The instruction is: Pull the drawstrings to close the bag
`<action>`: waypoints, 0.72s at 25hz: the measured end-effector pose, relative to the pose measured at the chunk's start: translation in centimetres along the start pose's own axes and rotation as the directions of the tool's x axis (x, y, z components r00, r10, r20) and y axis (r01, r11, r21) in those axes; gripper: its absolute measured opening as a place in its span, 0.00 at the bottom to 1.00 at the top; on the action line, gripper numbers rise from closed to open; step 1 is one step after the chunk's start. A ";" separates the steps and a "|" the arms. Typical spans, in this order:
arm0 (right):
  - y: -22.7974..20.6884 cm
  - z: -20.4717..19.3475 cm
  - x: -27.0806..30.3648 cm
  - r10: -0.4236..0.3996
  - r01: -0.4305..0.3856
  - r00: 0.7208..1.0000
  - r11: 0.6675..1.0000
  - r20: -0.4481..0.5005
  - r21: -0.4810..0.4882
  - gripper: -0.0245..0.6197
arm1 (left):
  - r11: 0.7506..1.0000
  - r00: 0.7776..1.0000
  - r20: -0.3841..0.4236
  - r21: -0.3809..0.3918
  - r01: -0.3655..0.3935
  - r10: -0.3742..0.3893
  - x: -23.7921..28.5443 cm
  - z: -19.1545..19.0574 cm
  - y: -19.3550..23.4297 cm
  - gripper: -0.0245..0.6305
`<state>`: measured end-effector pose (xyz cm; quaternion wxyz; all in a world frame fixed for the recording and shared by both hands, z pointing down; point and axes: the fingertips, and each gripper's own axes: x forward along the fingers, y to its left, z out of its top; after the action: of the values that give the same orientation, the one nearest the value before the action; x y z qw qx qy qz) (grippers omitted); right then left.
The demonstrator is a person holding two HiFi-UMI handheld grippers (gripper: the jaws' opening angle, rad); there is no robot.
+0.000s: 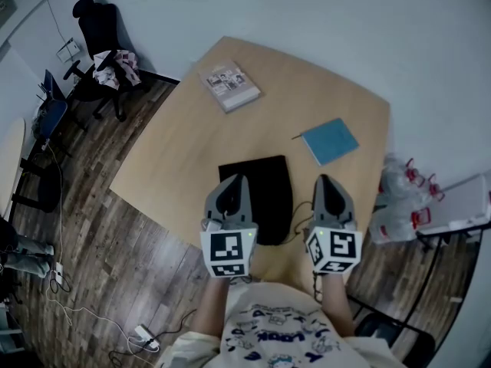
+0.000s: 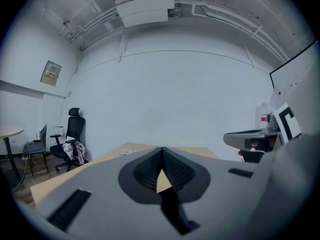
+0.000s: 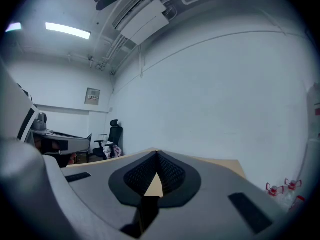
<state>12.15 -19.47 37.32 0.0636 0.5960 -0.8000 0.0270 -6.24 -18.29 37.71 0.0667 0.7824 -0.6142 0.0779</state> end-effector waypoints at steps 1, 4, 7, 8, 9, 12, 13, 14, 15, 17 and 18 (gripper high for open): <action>0.0 -0.1 -0.1 0.002 -0.002 1.000 1.000 0.001 0.003 0.04 | 1.000 1.000 -0.001 0.000 -0.005 0.005 -0.1 0.0 0.1 0.04; 0.0 0.0 -0.2 0.001 -0.001 1.000 1.000 0.004 0.010 0.04 | 1.000 1.000 0.004 -0.008 -0.013 0.013 -0.2 0.0 0.3 0.04; -0.2 -0.2 -0.3 -0.004 0.004 1.000 1.000 0.001 0.012 0.04 | 1.000 1.000 -0.003 -0.010 -0.023 0.023 -0.3 -0.1 0.7 0.04; -0.2 -0.3 -0.4 -0.007 0.007 1.000 1.000 0.001 0.014 0.04 | 1.000 1.000 -0.005 -0.012 -0.025 0.025 -0.3 -0.1 0.8 0.04; -0.3 -0.4 -0.4 -0.011 0.011 1.000 1.000 0.002 0.016 0.04 | 1.000 1.000 -0.004 -0.016 -0.025 0.025 -0.3 -0.1 0.9 0.04; -0.4 -0.2 -0.4 -0.013 0.013 1.000 1.000 0.007 0.017 0.04 | 1.000 1.000 -0.002 -0.020 -0.024 0.024 -0.4 -0.1 1.0 0.04; -0.5 -0.2 -0.4 -0.014 0.013 1.000 1.000 0.006 0.017 0.04 | 1.000 1.000 -0.003 -0.018 -0.023 0.023 -0.3 -0.1 1.0 0.04; -0.6 -0.3 -0.4 -0.015 0.015 1.000 1.000 0.004 0.019 0.04 | 1.000 1.000 -0.004 -0.016 -0.023 0.023 -0.3 -0.1 1.0 0.04; -0.8 -0.4 -0.4 -0.019 0.019 1.000 1.000 0.001 0.023 0.04 | 1.000 1.000 -0.003 -0.015 -0.022 0.022 -0.3 0.0 1.0 0.04; -0.9 -0.4 -0.5 -0.024 0.024 1.000 0.999 0.001 0.028 0.04 | 1.000 1.000 -0.001 -0.014 -0.022 0.022 -0.3 0.1 1.0 0.04; -1.0 -0.3 -0.5 -0.024 0.024 1.000 0.999 0.003 0.027 0.04 | 1.000 1.000 0.000 -0.014 -0.022 0.022 -0.4 0.1 0.9 0.04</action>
<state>13.25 -19.25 37.47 0.0545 0.6065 -0.7924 0.0363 -7.23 -18.20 37.53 0.0715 0.7751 -0.6234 0.0742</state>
